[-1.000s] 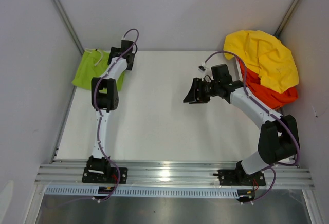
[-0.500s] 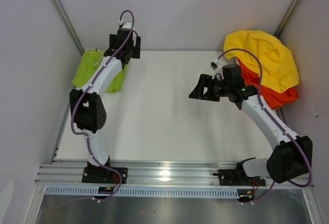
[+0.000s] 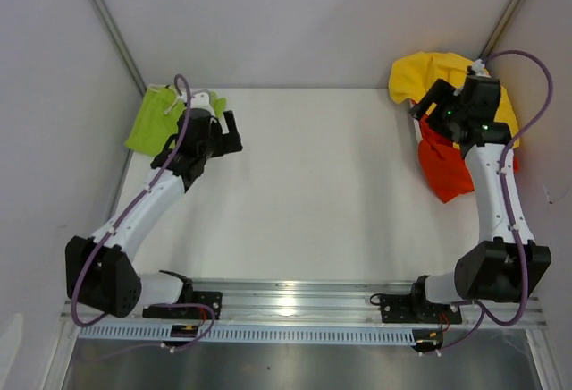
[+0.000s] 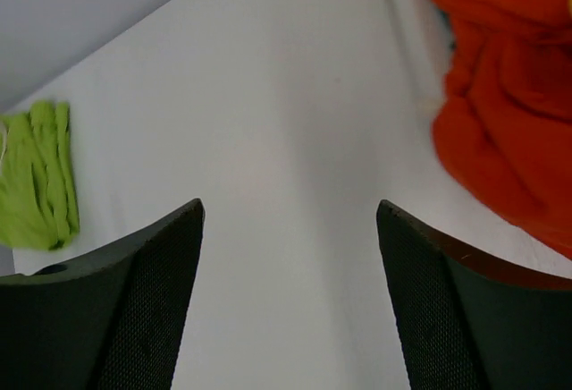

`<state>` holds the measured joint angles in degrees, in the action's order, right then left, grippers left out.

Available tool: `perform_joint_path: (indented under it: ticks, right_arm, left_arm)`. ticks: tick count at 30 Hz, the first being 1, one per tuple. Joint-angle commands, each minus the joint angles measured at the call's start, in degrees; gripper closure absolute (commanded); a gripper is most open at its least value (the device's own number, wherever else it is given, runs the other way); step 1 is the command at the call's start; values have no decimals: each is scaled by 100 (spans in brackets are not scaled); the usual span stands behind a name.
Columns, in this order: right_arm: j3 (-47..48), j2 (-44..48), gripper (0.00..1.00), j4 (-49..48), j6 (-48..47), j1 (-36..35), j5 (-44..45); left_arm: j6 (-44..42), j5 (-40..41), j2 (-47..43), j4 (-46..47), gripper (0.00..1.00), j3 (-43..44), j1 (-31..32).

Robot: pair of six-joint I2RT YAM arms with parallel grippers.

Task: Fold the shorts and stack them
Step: Grab the shorts from the pile

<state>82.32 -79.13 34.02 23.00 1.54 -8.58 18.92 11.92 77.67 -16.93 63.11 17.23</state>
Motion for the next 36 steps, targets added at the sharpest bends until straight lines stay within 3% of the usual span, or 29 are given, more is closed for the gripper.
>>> perform_joint_path:
  ticks: [1,13,22,26,31,36]
  right_arm:
    - [231,-225,21,-10,424,618,163]
    - [-323,-137,16,95,328,1515,506]
    - [-814,257,20,158,125,1656,858]
    - [-762,74,22,192,134,1709,840]
    - [-656,-111,22,228,20,1709,1041]
    - [-823,-146,23,236,20,1709,1297]
  left_arm:
    - [630,-357,-796,734,1,-369,8]
    - [1202,-568,-1491,725,1,-545,8]
    - [1905,-902,-1983,1683,1,-1546,-62]
    - [2010,-1411,-2089,2518,1,-2039,-185]
    - [2020,-1377,-2405,3555,1,-3083,-177]
    - [1984,-1324,-2301,3584,1,-3394,-185]
